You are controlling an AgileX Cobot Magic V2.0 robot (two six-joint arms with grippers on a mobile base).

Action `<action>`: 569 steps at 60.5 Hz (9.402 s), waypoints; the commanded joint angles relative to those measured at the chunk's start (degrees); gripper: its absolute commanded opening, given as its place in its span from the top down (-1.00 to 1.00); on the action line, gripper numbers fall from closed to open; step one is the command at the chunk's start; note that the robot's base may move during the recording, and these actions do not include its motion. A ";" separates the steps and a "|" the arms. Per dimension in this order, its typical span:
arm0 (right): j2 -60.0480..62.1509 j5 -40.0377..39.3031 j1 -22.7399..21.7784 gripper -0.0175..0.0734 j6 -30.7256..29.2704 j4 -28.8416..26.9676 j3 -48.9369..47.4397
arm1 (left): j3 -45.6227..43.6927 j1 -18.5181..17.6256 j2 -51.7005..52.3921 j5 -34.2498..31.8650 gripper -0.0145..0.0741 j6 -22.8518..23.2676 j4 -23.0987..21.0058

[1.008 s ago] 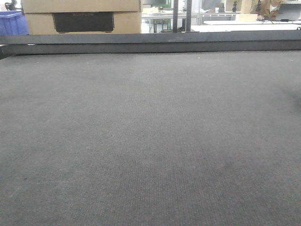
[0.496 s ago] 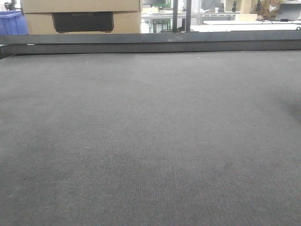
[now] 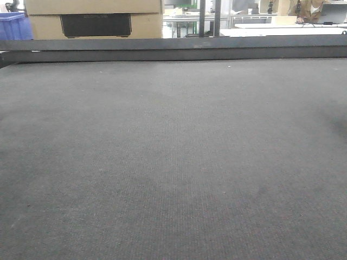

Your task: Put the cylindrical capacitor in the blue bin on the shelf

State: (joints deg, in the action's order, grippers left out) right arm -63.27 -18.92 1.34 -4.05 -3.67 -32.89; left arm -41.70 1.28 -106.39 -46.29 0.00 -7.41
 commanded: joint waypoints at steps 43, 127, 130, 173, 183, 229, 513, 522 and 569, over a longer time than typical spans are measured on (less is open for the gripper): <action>0.59 1.45 0.04 0.77 0.00 0.35 -0.08 | -6.41 0.18 -7.13 0.97 0.08 0.64 -1.50; 17.43 45.59 0.04 0.77 -2.52 -3.43 -20.08 | -24.77 -14.03 46.35 82.89 0.92 0.00 6.82; 19.33 45.59 0.04 0.77 -2.52 -3.43 -18.45 | -23.81 -14.03 48.68 83.12 0.92 0.00 6.82; 40.74 45.54 3.46 0.77 -4.91 -4.52 -9.83 | -4.23 -14.03 73.37 73.59 0.92 0.00 7.98; 40.74 45.54 3.46 0.77 -4.91 -5.05 -9.83 | -4.23 -14.03 73.37 73.82 0.92 0.00 7.98; 40.74 45.54 3.46 0.77 -4.91 -5.05 -9.83 | -4.23 -14.03 73.37 73.57 0.92 0.00 7.98; 40.74 45.54 3.46 0.77 -4.91 -5.05 -9.83 | -4.23 -14.03 73.37 73.48 0.92 0.00 7.98; 40.74 45.54 3.46 0.77 -4.91 -5.05 -9.83 | -4.23 -14.03 73.37 73.48 0.92 0.00 7.98; 40.74 45.54 3.46 0.77 -4.91 -5.05 -9.83 | -4.23 -14.03 73.37 73.45 0.92 0.00 7.98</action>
State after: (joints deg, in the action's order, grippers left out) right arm -22.67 28.23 4.77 -8.66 -8.88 -42.82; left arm -45.78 -12.39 -33.28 28.35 0.00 0.64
